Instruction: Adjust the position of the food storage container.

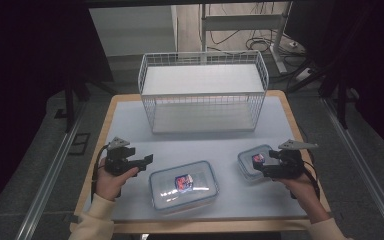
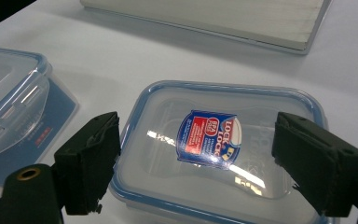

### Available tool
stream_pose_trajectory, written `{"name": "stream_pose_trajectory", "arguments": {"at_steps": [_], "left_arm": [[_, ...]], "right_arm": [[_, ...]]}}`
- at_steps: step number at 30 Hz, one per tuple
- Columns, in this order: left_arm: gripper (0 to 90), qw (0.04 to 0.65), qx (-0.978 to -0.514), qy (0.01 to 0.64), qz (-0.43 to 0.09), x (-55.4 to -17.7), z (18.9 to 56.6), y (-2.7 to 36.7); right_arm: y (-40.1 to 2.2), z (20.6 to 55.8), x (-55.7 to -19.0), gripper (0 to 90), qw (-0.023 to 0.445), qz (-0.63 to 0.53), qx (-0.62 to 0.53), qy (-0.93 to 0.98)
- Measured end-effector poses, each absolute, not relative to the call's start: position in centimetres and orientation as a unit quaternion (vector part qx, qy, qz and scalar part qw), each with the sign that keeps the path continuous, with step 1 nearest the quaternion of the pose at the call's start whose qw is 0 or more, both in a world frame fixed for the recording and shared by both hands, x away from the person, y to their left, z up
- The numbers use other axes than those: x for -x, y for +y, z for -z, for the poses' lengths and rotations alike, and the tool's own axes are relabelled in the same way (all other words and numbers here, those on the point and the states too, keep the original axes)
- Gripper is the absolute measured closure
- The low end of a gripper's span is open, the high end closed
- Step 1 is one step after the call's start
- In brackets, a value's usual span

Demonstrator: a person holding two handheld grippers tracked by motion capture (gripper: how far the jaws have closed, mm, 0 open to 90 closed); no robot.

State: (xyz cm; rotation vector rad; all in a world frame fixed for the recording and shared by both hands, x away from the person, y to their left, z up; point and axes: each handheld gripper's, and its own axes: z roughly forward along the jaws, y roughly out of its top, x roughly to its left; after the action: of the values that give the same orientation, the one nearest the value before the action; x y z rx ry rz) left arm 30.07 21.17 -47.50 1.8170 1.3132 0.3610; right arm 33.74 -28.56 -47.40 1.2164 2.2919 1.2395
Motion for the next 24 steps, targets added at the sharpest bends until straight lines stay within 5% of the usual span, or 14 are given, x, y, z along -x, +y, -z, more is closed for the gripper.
{"name": "stream_pose_trajectory", "arguments": {"at_steps": [9, 24], "left_arm": [[32.8, 0.437, -0.745, 0.488, -0.129, -29.4, 46.7, 20.0], [85.0, 0.448, -0.777, 0.437, -0.07, -28.4, 46.0, 19.7]], "right_arm": [[-28.9, 47.3, -33.6, 15.5, 0.136, -0.425, -0.421, 0.789], [-28.4, 47.4, -33.5, 15.7, 0.136, -0.423, -0.418, 0.793]]}}
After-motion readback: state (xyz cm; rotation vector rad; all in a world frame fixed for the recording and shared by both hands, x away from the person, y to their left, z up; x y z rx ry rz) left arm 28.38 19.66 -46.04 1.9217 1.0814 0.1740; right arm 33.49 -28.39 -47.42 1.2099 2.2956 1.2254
